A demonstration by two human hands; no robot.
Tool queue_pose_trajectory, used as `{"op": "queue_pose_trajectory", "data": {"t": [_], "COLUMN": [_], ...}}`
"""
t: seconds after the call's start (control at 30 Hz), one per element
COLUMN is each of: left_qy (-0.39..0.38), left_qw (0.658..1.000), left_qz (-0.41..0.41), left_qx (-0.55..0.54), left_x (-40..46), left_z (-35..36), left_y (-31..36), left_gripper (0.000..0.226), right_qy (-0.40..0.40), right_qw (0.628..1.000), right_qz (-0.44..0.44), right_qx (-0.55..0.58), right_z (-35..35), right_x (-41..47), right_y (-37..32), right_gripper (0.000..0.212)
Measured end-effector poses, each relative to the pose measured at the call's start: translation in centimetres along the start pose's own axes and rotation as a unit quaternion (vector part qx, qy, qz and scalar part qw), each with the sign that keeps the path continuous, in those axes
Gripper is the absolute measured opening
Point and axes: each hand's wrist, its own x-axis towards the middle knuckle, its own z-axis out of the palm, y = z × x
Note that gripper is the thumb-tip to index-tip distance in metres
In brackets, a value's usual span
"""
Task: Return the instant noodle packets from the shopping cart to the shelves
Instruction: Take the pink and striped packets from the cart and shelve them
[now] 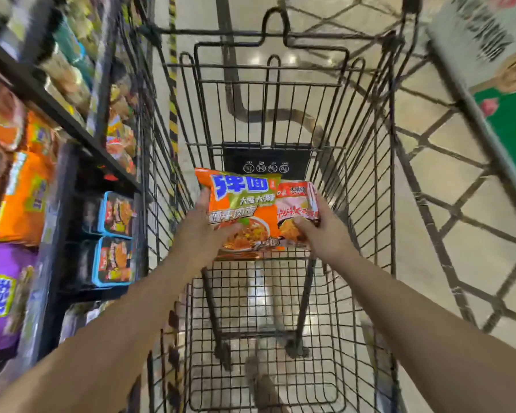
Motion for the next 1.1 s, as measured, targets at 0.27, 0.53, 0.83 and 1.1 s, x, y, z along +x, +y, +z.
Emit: {"op": "queue_pose_trajectory", "data": {"t": [0.27, 0.53, 0.83, 1.1], "left_qy": [0.098, 0.15, 0.187, 0.263], "left_qw": [0.985, 0.95, 0.927, 0.916], "left_qz": [0.139, 0.267, 0.314, 0.272], "left_qx": [-0.033, -0.059, -0.079, -0.135], "left_x": [-13.3, -25.6, -36.4, -44.7], "left_z": [-8.1, -17.0, -22.8, -23.6], "left_y": [8.3, 17.2, 23.2, 22.3], "left_gripper": [0.097, 0.101, 0.099, 0.089], "right_qy": [0.055, 0.104, 0.107, 0.032], "right_qw": [0.989, 0.962, 0.946, 0.939], "right_qz": [-0.11, -0.224, -0.28, -0.325], "right_qx": [0.08, 0.118, 0.124, 0.106], "right_z": [-7.0, -14.5, -20.2, -23.3], "right_x": [-11.4, -24.6, -35.7, -40.3], "right_y": [-9.1, -20.2, -26.9, -29.3], "right_gripper": [0.072, 0.065, 0.064, 0.071]}}
